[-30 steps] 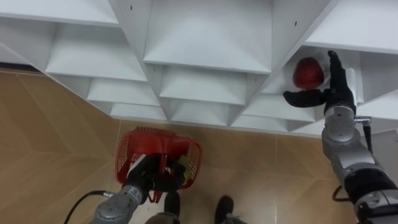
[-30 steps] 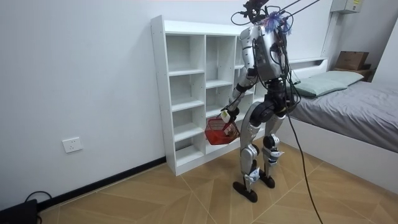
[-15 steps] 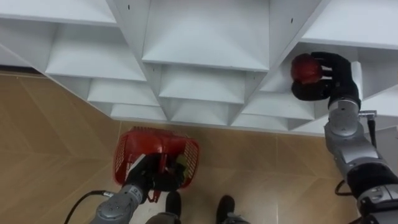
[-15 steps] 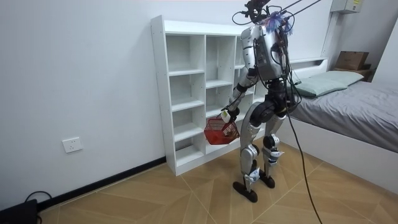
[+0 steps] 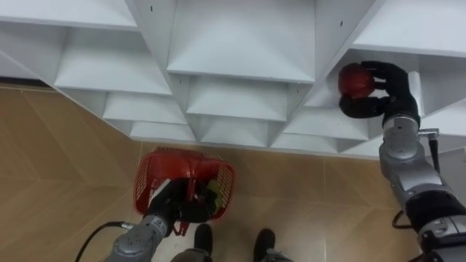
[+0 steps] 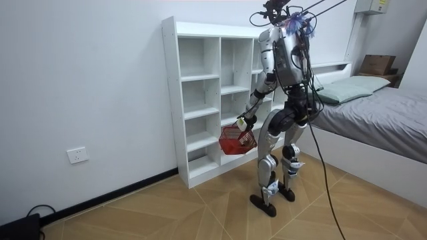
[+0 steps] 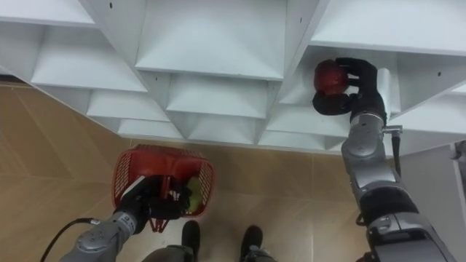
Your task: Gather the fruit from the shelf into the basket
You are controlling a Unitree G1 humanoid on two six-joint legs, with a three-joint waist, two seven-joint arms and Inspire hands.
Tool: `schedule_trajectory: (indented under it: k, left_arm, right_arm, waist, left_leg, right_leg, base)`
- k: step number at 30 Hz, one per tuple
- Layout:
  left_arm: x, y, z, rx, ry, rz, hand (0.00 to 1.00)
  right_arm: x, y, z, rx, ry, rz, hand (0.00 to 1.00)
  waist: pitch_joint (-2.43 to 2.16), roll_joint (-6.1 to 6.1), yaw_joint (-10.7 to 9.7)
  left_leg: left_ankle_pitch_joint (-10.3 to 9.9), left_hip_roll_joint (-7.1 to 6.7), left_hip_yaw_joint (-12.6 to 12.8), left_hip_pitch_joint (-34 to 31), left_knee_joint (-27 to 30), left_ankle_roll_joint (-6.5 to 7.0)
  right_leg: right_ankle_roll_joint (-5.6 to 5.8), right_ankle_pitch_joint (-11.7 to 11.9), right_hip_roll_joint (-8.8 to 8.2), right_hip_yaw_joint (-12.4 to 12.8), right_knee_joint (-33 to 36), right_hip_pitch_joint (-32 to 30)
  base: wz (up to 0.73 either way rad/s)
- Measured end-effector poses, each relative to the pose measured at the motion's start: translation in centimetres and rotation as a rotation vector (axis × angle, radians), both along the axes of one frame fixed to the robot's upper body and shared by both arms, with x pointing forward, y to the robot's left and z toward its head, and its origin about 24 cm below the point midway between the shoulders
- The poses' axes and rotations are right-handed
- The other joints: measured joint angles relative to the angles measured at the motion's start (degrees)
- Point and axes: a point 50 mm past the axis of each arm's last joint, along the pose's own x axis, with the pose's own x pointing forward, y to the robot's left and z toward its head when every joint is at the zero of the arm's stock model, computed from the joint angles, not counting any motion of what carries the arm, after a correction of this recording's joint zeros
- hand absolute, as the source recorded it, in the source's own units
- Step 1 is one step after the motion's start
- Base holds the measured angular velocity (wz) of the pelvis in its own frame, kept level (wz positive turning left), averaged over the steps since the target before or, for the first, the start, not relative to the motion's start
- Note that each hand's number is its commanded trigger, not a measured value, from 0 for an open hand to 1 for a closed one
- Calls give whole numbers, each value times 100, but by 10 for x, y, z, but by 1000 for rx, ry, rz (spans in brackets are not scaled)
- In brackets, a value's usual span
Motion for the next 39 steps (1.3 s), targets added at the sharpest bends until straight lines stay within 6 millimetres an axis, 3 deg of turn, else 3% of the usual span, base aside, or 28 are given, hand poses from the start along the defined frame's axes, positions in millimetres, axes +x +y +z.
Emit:
schedule_trajectory:
  k: [11, 16, 25, 35, 39]
  left_arm:
    - [0, -6, 0, -34, 3, 1, 100]
    - [1, -9, 0, -43, 0, 2, 100]
    - [5, -11, 7, -52, -39, 1, 100]
    - [-7, -10, 4, -64, -36, 31, 100]
    - [-12, -12, 6, -83, -53, 27, 100]
  right_arm:
    - [2, 12, 2, 9, -16, 38, 100]
    - [-7, 23, -3, 10, -34, 90, 100]
    - [-43, 51, -31, 21, 16, 227, 100]
    - [-91, 71, -69, 104, 185, 397, 100]
    - [-106, 76, -77, 111, 237, 464, 100]
  waist:
    - [-16, 26, -17]
    - [-73, 59, -40]
    - [-146, 78, -159]
    - [-298, 272, -253]
    - [-305, 302, -271]
  left_leg:
    - [7, 1, 85, 12, 5, 10]
    - [8, 8, 101, 21, 5, 9]
    - [9, 21, 165, 77, -18, 8]
    - [17, 35, 207, 483, -267, -7]
    - [45, 23, 232, 513, -371, -13]
  right_leg:
    - [-2, 1, -6, 89, 71, -63]
    - [-5, 4, 5, 114, 67, -65]
    - [-11, 43, 35, 152, -10, 0]
    - [11, 178, 133, 172, -440, 454]
    - [10, 183, 133, 199, -458, 436]
  base:
    - [-3]
    - [-2]
    - [-3]
    - [-3]
    - [-3]
